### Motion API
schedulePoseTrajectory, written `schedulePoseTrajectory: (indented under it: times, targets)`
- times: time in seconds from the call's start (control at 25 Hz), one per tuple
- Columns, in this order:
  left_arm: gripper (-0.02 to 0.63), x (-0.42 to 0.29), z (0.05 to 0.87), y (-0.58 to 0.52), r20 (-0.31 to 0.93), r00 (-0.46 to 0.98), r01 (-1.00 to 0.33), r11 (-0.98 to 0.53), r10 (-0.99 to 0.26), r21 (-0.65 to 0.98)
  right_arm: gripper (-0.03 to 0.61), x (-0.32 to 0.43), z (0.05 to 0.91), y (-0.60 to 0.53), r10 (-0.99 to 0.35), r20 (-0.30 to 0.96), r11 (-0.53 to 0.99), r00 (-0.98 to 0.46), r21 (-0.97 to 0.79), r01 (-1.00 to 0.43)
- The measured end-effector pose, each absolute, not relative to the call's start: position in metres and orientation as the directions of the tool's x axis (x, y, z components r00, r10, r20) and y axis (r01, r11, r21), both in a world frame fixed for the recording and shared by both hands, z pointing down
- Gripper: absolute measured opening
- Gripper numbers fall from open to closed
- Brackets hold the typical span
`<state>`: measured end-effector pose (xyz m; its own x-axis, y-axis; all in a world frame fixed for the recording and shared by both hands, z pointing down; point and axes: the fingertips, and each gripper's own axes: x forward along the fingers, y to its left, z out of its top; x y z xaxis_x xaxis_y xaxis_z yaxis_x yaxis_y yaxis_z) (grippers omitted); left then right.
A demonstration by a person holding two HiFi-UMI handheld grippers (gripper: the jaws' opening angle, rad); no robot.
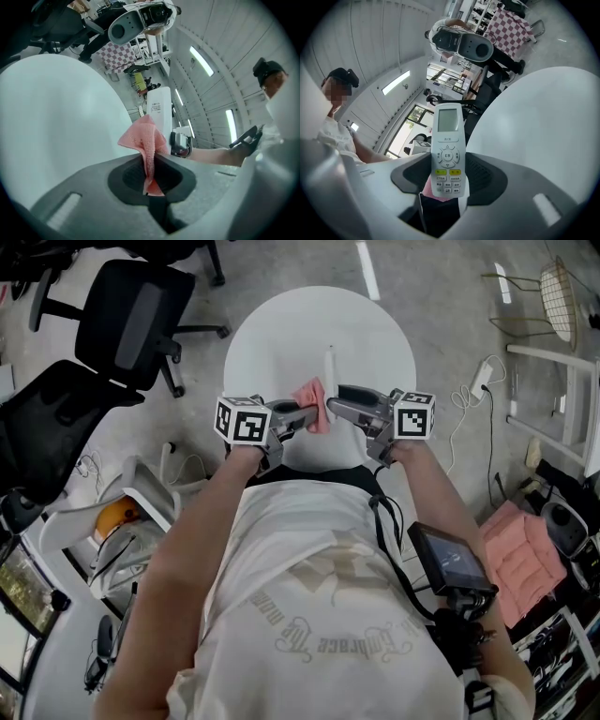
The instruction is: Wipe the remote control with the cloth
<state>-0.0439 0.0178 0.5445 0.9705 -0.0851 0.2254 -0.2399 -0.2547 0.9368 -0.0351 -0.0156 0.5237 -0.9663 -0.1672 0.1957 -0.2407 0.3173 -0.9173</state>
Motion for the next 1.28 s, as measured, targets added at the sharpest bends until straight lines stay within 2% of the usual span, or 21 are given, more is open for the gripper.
schedulePoseTrajectory:
  times: [0.24, 0.48, 0.68, 0.92, 1.28]
  targets:
    - [0.018, -0.034, 0.547, 0.040, 0.232, 0.972, -0.230, -0.246, -0.018, 0.942, 0.236, -0.026, 0.530, -0.026, -0.223, 0.234, 0.301, -0.946, -0.907, -0.295]
    - [0.018, -0.042, 0.559, 0.050, 0.315, 0.949, -0.311, -0.234, -0.022, 0.921, 0.236, -0.017, 0.561, -0.036, -0.248, 0.388, 0.297, -0.888, -0.842, -0.451]
    - [0.018, -0.050, 0.564, 0.051, 0.350, 0.935, -0.352, -0.229, -0.050, 0.908, 0.236, 0.005, 0.598, -0.032, -0.199, 0.582, 0.299, -0.788, -0.730, -0.615]
    - [0.018, -0.057, 0.564, 0.044, 0.382, 0.919, -0.395, -0.215, -0.102, 0.893, 0.236, 0.042, 0.640, -0.025, -0.118, 0.788, 0.338, -0.605, -0.541, -0.770]
    - [0.018, -0.064, 0.568, 0.039, 0.411, 0.899, -0.436, -0.203, -0.154, 0.877, 0.236, 0.053, 0.655, -0.034, -0.065, 0.902, 0.484, -0.427, -0.345, -0.804]
